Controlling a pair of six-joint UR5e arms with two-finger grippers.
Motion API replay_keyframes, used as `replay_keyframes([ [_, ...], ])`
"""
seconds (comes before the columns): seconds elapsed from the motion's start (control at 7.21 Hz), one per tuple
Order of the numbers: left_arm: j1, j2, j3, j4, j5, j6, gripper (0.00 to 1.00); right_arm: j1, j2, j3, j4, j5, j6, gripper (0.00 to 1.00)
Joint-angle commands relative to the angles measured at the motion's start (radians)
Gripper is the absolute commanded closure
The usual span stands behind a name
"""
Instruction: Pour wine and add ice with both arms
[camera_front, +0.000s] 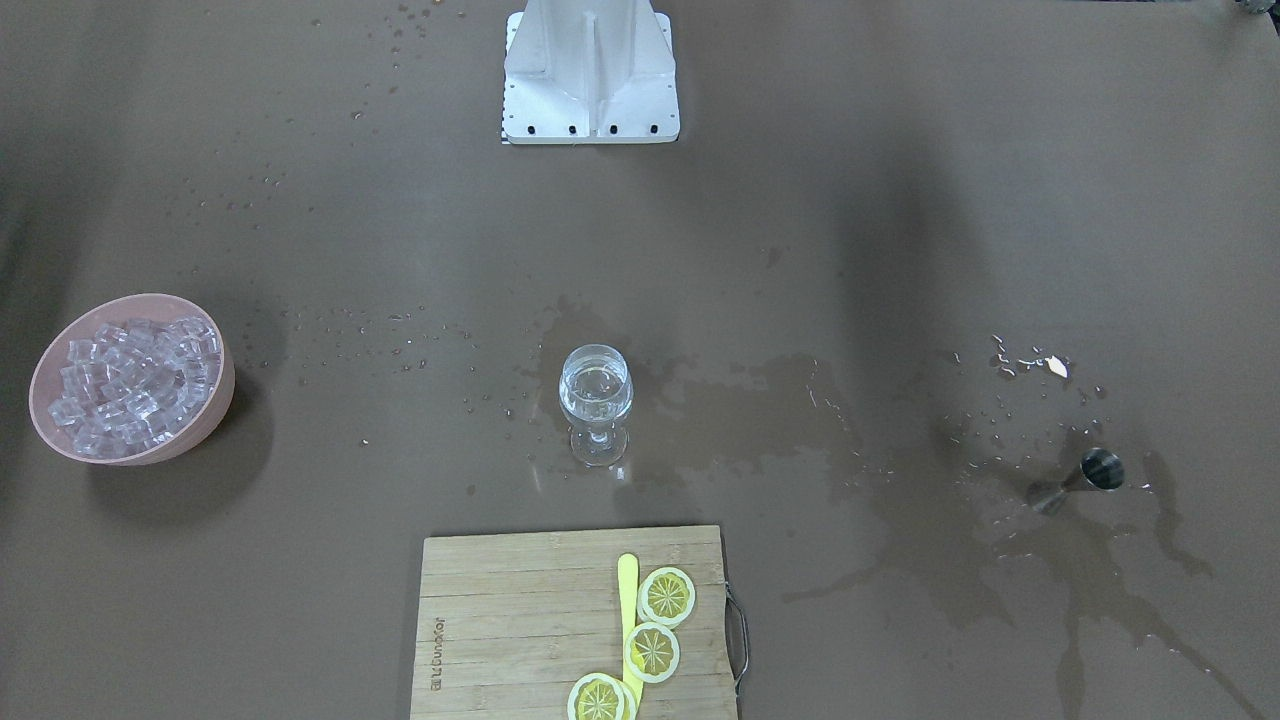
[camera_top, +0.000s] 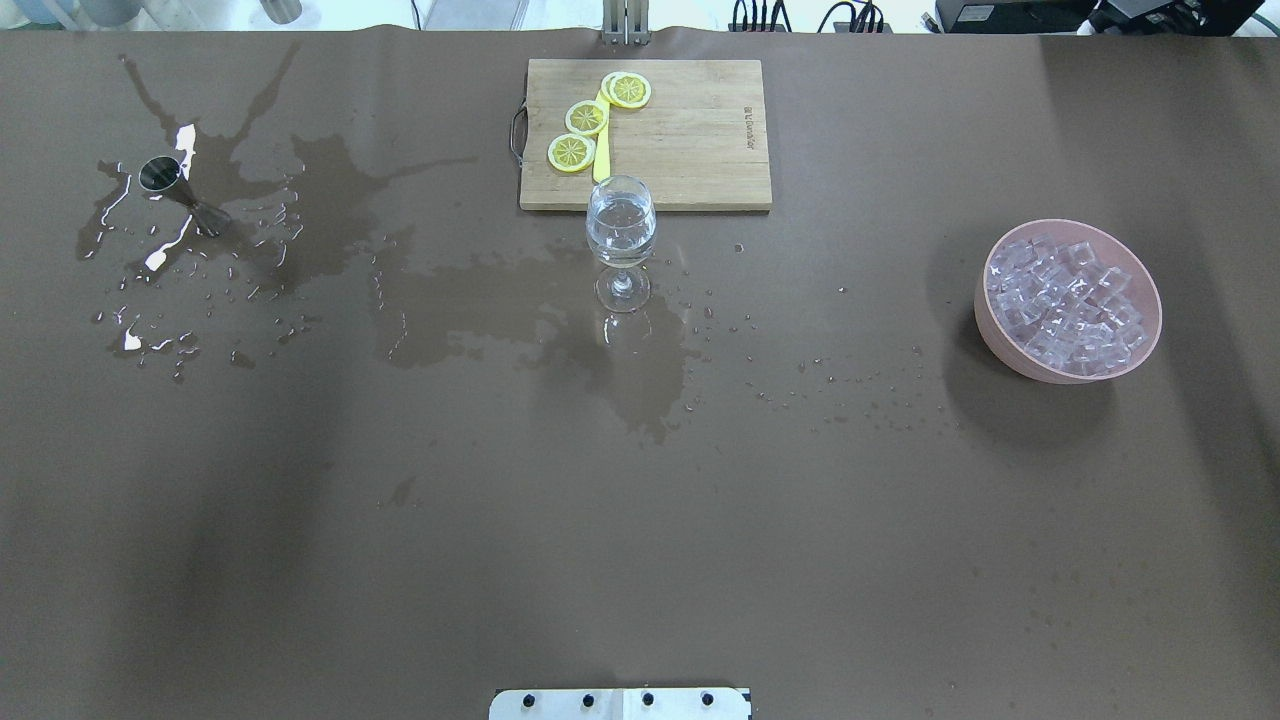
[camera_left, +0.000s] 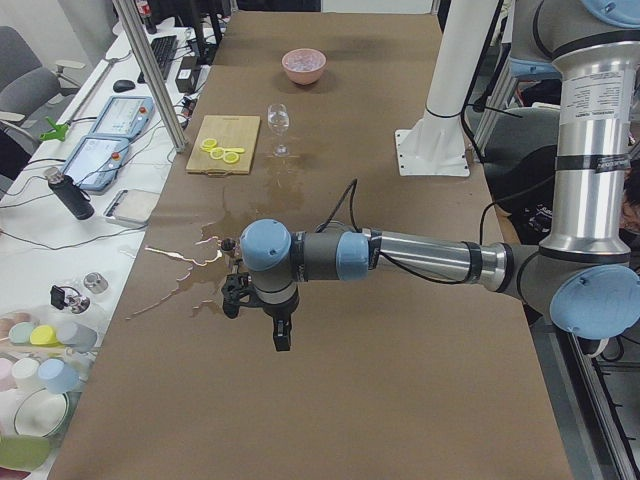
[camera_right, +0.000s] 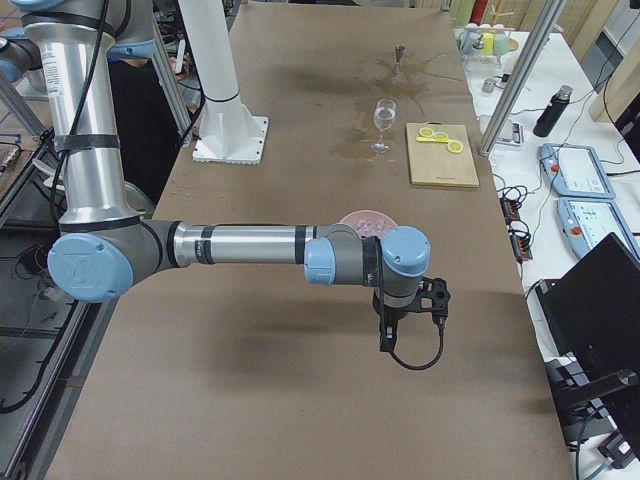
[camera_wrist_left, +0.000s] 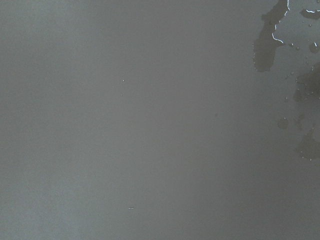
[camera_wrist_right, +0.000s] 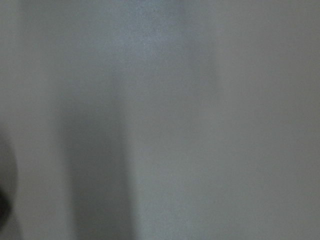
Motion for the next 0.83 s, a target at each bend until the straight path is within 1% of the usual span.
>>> replay_keyframes([
  [0.0, 0.032, -0.019, 0.002, -0.001, 0.000, -0.045, 0.01, 0.001, -0.003, -0.001, 0.001, 0.004, 0.000, 0.00],
  [0.55, 0.055, -0.022, 0.004, -0.003, 0.002, -0.061, 0.01, -0.001, 0.000, 0.004, 0.001, 0.003, 0.000, 0.00],
  [0.69, 0.090, -0.040, -0.001, -0.003, 0.002, -0.118, 0.01, 0.001, -0.003, 0.005, 0.002, 0.001, -0.005, 0.00],
])
